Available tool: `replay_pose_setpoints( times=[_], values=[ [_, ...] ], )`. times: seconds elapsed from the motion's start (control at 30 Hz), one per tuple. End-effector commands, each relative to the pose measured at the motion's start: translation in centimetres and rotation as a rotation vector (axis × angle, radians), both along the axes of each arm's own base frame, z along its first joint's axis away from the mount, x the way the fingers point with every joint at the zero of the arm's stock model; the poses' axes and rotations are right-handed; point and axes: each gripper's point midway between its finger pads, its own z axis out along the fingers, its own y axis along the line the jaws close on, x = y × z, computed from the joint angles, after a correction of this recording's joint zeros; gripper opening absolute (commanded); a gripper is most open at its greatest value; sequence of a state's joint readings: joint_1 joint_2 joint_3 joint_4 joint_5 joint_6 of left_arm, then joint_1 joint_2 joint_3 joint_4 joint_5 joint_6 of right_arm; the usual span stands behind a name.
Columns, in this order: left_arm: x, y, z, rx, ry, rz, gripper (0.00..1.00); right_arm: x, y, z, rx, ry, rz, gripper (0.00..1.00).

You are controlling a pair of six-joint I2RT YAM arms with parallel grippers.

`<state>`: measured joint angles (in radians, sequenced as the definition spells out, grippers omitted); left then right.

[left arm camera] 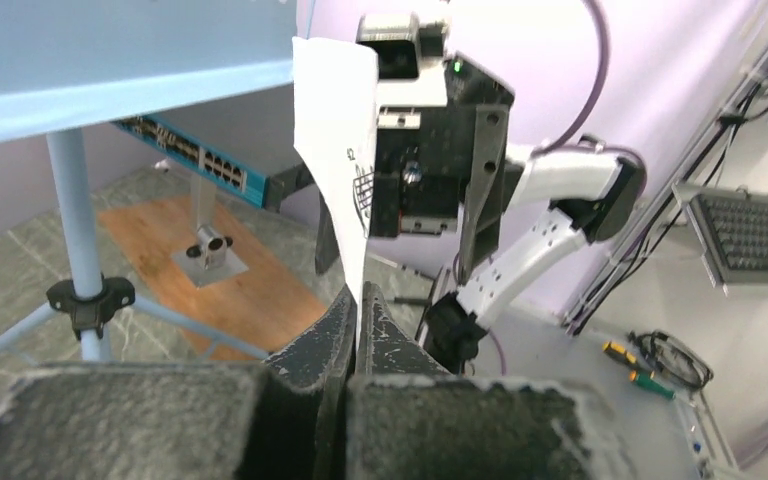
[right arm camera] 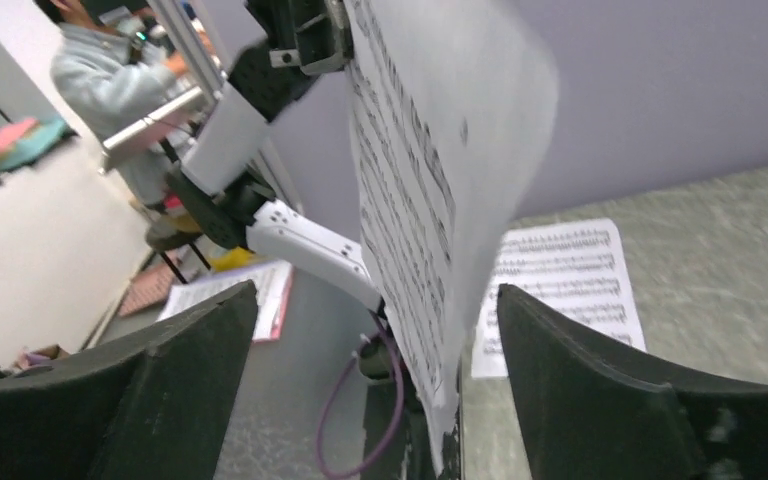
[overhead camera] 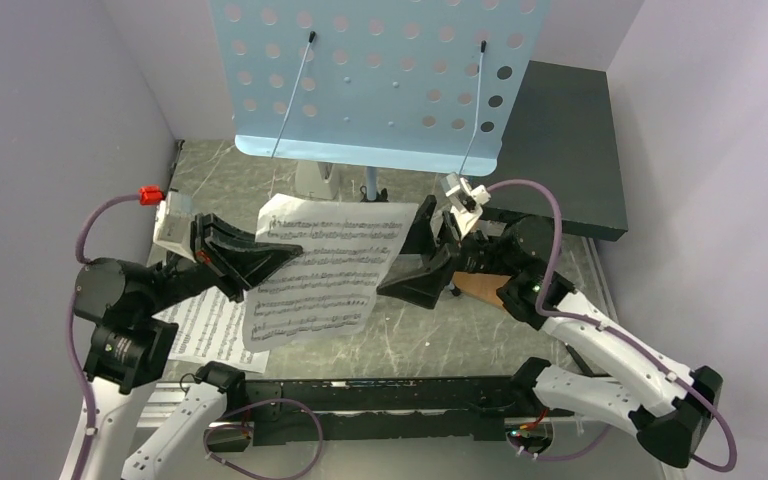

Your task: Set up the instrument practice props

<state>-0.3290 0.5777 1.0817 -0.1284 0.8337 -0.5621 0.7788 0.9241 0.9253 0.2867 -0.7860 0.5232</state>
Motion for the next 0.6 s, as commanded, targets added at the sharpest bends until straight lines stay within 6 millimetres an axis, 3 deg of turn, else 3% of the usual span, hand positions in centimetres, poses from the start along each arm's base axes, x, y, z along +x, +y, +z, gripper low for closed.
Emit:
replay_pose_setpoints(
  times=[0.0,0.27,0.57],
  values=[
    [-0.5,0.4,4.8,-0.174,-0.086,-0.004,0.00,-2.1,-0.9,4.9,0.251,-0.027,0.105,0.86],
    [-0.5,0.3,6.8,-0.253,-0.103,-0.044,0.00,-1.6,-1.4,6.7,0.419,0.019,0.116,0.52],
    [0.2,0.4,7.6,-0.289,-0.099,-0.029,0.00,-1.5,-1.7,8.9,0.532,0.043,0.167,0.38]
  ],
)
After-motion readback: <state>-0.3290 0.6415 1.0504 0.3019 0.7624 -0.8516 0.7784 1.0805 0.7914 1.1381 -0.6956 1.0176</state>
